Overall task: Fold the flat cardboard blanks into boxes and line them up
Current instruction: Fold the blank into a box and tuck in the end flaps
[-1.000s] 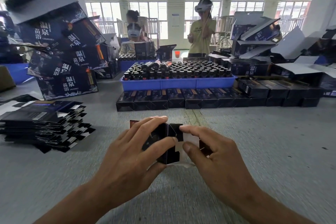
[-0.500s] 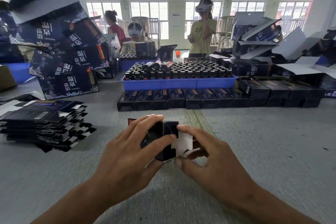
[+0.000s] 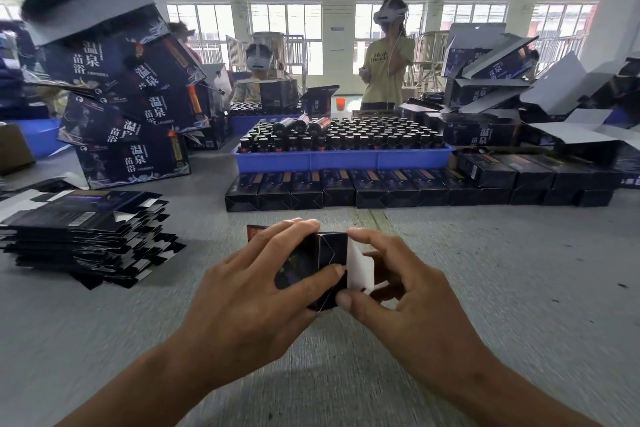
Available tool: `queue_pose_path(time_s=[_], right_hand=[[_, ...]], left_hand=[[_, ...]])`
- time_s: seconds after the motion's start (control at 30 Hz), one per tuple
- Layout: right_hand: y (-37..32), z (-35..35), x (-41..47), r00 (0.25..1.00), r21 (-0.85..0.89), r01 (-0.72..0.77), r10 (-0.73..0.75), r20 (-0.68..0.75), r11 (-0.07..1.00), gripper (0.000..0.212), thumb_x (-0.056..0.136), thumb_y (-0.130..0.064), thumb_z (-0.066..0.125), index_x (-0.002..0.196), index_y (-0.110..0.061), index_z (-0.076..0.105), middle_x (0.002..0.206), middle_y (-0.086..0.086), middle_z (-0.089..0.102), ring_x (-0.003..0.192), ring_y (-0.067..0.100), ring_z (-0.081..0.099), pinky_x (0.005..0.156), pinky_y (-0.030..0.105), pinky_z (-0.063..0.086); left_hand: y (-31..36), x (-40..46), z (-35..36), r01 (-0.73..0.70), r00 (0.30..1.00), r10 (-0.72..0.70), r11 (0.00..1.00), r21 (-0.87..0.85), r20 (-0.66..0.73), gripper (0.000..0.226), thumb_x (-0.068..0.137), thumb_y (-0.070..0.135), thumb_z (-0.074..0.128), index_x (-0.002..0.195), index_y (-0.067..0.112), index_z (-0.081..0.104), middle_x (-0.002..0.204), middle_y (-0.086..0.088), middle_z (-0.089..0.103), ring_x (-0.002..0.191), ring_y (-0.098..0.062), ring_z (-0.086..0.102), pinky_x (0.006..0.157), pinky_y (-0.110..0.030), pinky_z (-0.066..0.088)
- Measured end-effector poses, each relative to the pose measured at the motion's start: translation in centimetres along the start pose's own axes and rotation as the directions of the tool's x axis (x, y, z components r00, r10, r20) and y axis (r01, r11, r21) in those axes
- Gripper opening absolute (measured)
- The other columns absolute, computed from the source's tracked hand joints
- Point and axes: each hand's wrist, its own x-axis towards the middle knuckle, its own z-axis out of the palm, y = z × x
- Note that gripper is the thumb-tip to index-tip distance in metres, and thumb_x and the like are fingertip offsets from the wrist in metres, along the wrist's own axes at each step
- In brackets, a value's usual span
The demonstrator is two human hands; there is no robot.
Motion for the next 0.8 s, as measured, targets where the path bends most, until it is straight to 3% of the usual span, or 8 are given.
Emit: queue_pose_path(time_s=[0.17,0.27,0.43,0.57,0.67,0.8], right_hand=[[0.2,0.0,0.1,0.998,0.077,-0.034,0.03,0.058,0.996,0.069,0.095,-0.009,0.062,0.129,-0.066,0.043,0.116,-0.037,0.061,0.109,-0.006,0.063,0.079,0.012,0.054],[0.4,-0.1,0.2,0.996,0.165,-0.075,0.067,0.052,0.983,0.055,0.099,-0.016,0.059,0.128,-0.062,0.048,0.114,-0.026,0.067,0.104,0.002,0.067,0.079,0.023,0.059],[0.5,-0.2,0.4,0.996,0.276,-0.093,0.092,0.019,0.957,0.035,0.098,-0.03,0.061,0.122,-0.055,0.057,0.108,-0.013,0.072,0.097,0.008,0.071,0.075,0.022,0.058],[0.6,-0.1,0.5,0.992,0.266,-0.128,0.128,0.019,0.955,0.028,0.093,-0.034,0.065,0.116,-0.05,0.063,0.106,-0.016,0.071,0.095,0.007,0.071,0.073,0.021,0.059],[0.5,-0.1,0.5,0.989,0.246,-0.148,0.149,0.015,0.958,0.023,0.091,-0.034,0.067,0.11,-0.047,0.065,0.104,-0.021,0.071,0.094,0.004,0.07,0.072,0.02,0.059],[0.4,0.0,0.5,0.985,0.209,-0.172,0.172,0.018,0.963,0.018,0.089,-0.037,0.069,0.105,-0.043,0.068,0.101,-0.024,0.072,0.093,0.001,0.07,0.076,0.02,0.059]], left_hand=[[-0.5,-0.1,0.0,0.042,0.999,-0.042,0.999,0.006,-0.013,0.043,0.09,0.044,0.059,0.13,0.03,0.055,0.14,-0.017,0.052,0.125,-0.032,0.052,0.077,-0.037,0.056],[-0.5,-0.2,0.0,0.051,0.998,-0.052,0.998,-0.024,-0.027,0.043,0.09,0.046,0.062,0.129,0.031,0.056,0.141,-0.016,0.053,0.125,-0.031,0.054,0.079,-0.037,0.056],[-0.2,-0.2,0.2,0.035,0.999,-0.036,0.998,-0.044,-0.029,0.047,0.087,0.045,0.07,0.13,0.031,0.056,0.141,-0.015,0.052,0.125,-0.031,0.054,0.082,-0.034,0.053],[0.1,-0.2,0.1,0.037,0.999,-0.039,0.996,-0.078,-0.026,0.055,0.082,0.042,0.077,0.131,0.029,0.055,0.141,-0.015,0.052,0.125,-0.031,0.055,0.081,-0.038,0.058],[0.5,-0.1,-0.2,0.088,0.995,-0.092,0.987,-0.133,-0.027,0.067,0.082,0.045,0.071,0.14,0.021,0.046,0.143,-0.009,0.052,0.128,-0.026,0.054,0.087,-0.039,0.058],[1.2,0.4,-0.4,0.139,0.989,-0.144,0.974,-0.179,-0.018,0.077,0.084,0.051,0.064,0.146,0.012,0.04,0.142,-0.003,0.054,0.129,-0.019,0.052,0.101,-0.029,0.048]])
